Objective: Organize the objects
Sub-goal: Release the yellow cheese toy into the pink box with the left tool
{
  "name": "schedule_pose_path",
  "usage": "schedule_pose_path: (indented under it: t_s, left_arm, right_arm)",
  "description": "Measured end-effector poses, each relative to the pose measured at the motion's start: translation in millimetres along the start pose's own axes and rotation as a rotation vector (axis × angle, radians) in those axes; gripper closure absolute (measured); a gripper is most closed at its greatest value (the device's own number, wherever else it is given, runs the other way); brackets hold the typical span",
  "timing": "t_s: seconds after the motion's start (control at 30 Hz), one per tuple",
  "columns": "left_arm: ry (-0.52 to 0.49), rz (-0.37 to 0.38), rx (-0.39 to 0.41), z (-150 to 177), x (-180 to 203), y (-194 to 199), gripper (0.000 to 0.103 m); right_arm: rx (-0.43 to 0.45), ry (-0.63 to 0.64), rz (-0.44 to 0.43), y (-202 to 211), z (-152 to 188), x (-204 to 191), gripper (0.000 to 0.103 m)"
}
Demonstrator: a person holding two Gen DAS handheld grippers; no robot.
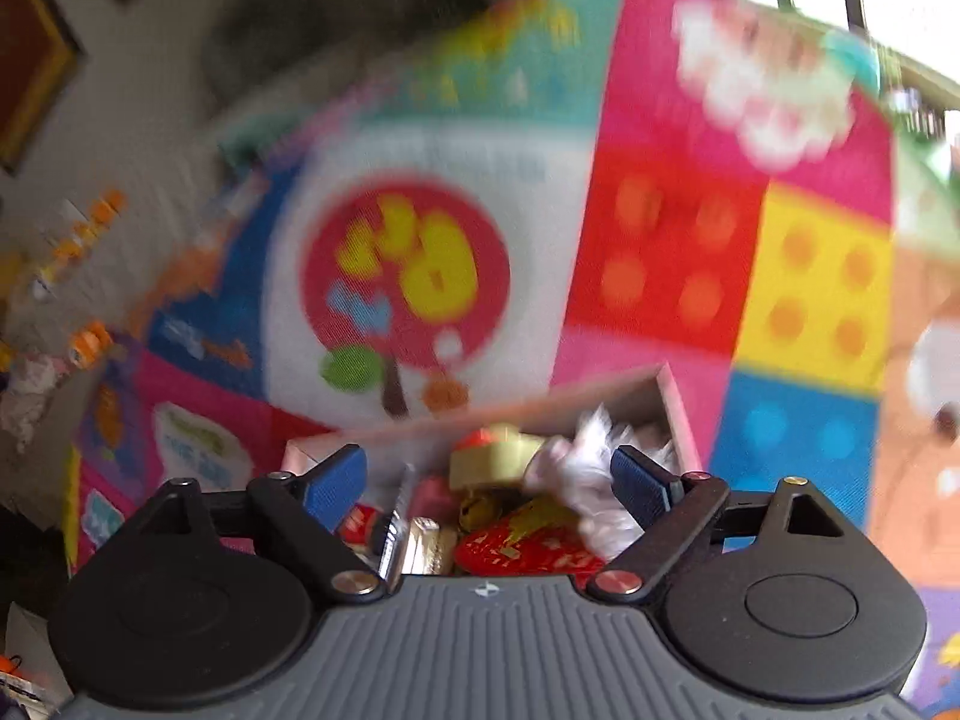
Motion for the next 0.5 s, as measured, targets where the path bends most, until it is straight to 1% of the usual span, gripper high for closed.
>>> schedule_pose_path:
  t_s: [0.07,0.1,0.17,0.23,0.3,0.37,0.43,0.47,0.5]
  left_arm:
    - [-0.027,-0.026,-0.014,-2,10,-5,0.056]
    - [-0.038,-0.039,-0.019,-3,15,-8,0.056]
    - [-0.059,-0.065,-0.023,-7,25,-13,0.056]
    - [-0.072,-0.096,-0.028,-10,32,-20,0.056]
    - [-0.086,-0.148,-0.044,-14,36,-30,0.056]
    - [-0.105,-0.228,-0.066,-15,37,-39,0.056]
    - [-0.108,-0.309,-0.099,-15,35,-48,0.056]
    - [-0.100,-0.340,-0.121,-14,32,-52,0.055]
    - [-0.091,-0.362,-0.146,-14,29,-56,0.051]
  right_arm:
    - [0.102,0.059,0.001,37,12,3,0.014]
    - [0.142,0.087,0.016,54,20,5,0.014]
    - [0.208,0.147,0.084,81,42,12,0.014]
    - [0.248,0.215,0.163,98,71,20,0.014]
    - [0.240,0.274,0.203,102,97,28,0.014]
    - [0.204,0.331,0.222,95,123,36,0.015]
    - [0.164,0.385,0.236,81,146,38,0.021]
    - [0.144,0.406,0.239,74,154,36,0.026]
    - [0.121,0.423,0.244,63,161,35,0.029]
Point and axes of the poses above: each gripper's, at about its wrist camera, not at the fingertips, and y roughly against the way its jaws point, x to its right, z to its underside, the point moved 6 cm from there along -y, roughly the way its jaws point, and after that the axes turned 14 degrees about -x, right-handed, at the moved point
